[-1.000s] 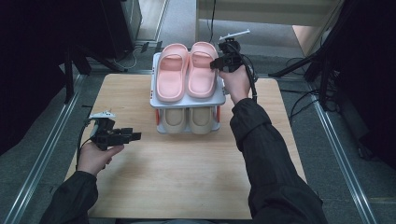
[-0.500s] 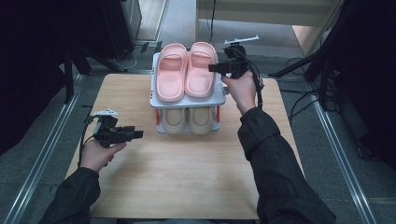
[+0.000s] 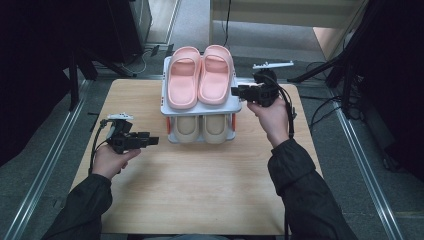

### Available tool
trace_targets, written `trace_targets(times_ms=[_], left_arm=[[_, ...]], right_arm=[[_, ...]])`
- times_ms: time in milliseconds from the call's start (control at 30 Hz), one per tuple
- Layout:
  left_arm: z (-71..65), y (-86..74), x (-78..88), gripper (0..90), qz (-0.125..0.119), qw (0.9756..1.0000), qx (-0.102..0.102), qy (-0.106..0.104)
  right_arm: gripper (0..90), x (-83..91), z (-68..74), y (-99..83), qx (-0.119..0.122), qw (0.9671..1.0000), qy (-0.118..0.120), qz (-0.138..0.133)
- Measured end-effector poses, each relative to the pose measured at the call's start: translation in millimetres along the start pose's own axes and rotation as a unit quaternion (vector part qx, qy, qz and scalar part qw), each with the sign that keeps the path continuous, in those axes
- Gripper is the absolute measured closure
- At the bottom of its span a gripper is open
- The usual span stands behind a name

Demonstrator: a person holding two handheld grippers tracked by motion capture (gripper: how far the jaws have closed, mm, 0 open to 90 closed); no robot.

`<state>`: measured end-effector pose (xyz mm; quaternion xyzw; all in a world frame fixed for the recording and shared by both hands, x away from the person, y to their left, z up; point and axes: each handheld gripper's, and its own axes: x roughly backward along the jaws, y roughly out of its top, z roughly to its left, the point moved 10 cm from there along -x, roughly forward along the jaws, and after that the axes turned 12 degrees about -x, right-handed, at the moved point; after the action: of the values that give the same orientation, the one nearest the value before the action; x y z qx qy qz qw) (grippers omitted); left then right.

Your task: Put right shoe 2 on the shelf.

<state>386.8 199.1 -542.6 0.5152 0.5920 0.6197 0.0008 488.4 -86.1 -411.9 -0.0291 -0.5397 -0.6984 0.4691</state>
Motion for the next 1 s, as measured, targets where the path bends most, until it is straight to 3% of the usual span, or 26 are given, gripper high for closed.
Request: trace_targets(times_ms=[367, 633, 767, 900, 1000], left_arm=[[-2.1, 2.0, -7.2, 42.6, 0.009, 0.9999, -0.006, -0.004], [-3.2, 1.0, -9.4, 42.6, 0.012, 0.9999, -0.011, -0.005], [-3.3, -0.1, -10.0, 42.5, 0.016, 0.9998, -0.011, -0.006], [-2.5, 0.5, -9.8, 42.2, 0.013, 0.9999, 0.0, -0.009], [-3.0, -0.5, -11.1, 42.1, 0.017, 0.9998, -0.005, -0.011]], right_arm=[[58.8, 14.9, -3.9, -48.1, 0.014, 0.9996, 0.024, 0.002], [54.8, 12.2, -4.8, -81.3, 0.026, 0.9989, 0.035, 0.015], [53.1, 6.9, -5.6, -100.6, 0.041, 0.9976, 0.052, 0.023], [51.7, 5.2, -7.1, -114.8, 0.044, 0.997, 0.06, 0.02], [50.1, 4.3, -8.3, -125.1, 0.049, 0.9966, 0.063, 0.019]])
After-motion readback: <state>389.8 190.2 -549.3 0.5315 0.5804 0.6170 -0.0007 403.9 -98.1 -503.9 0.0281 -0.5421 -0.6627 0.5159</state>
